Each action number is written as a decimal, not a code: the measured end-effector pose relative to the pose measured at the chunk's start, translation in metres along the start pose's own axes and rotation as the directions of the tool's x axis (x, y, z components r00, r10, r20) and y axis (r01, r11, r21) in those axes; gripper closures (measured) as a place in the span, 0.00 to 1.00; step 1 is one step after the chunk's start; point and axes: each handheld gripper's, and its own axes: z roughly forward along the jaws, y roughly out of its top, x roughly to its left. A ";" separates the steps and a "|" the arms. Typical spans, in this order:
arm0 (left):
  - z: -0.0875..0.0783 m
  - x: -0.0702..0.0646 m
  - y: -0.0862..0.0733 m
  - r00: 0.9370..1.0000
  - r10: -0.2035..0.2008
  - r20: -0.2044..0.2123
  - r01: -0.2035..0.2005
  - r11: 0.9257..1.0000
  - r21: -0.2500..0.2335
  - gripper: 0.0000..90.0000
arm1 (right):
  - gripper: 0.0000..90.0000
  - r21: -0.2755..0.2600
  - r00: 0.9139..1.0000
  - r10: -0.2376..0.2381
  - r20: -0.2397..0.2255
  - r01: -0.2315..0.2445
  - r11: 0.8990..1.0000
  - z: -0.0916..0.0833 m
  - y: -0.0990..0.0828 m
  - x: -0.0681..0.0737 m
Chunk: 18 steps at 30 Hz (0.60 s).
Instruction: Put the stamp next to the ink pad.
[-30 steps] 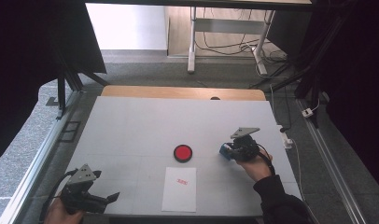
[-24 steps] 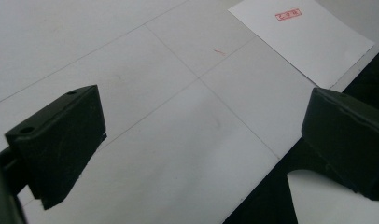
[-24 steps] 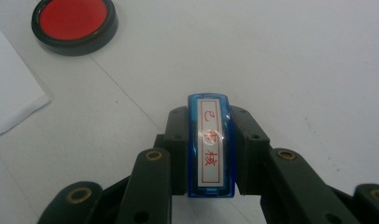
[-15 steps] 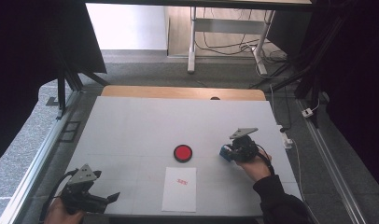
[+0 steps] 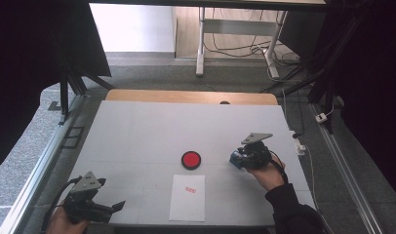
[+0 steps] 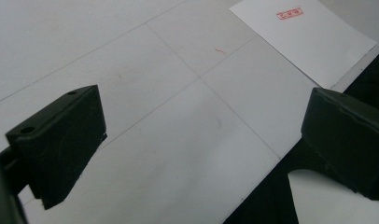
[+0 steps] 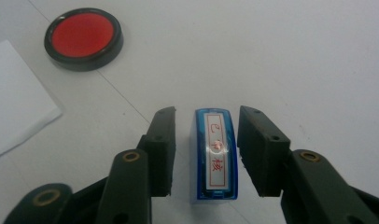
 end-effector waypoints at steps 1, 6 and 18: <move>0.000 0.000 0.000 1.000 -0.001 0.000 0.001 1.000 -0.001 0.00 | 0.61 0.000 1.000 0.007 -0.006 -0.007 1.000 -0.001 0.001 0.000; 0.000 0.000 0.000 1.000 -0.004 -0.002 0.004 1.000 -0.001 0.00 | 0.53 -0.014 0.999 0.043 -0.028 -0.044 0.999 -0.008 0.003 0.002; 0.000 0.000 0.000 1.000 -0.008 -0.007 0.008 1.000 0.001 0.00 | 0.30 -0.046 0.996 0.062 -0.065 -0.065 0.997 -0.020 0.010 0.015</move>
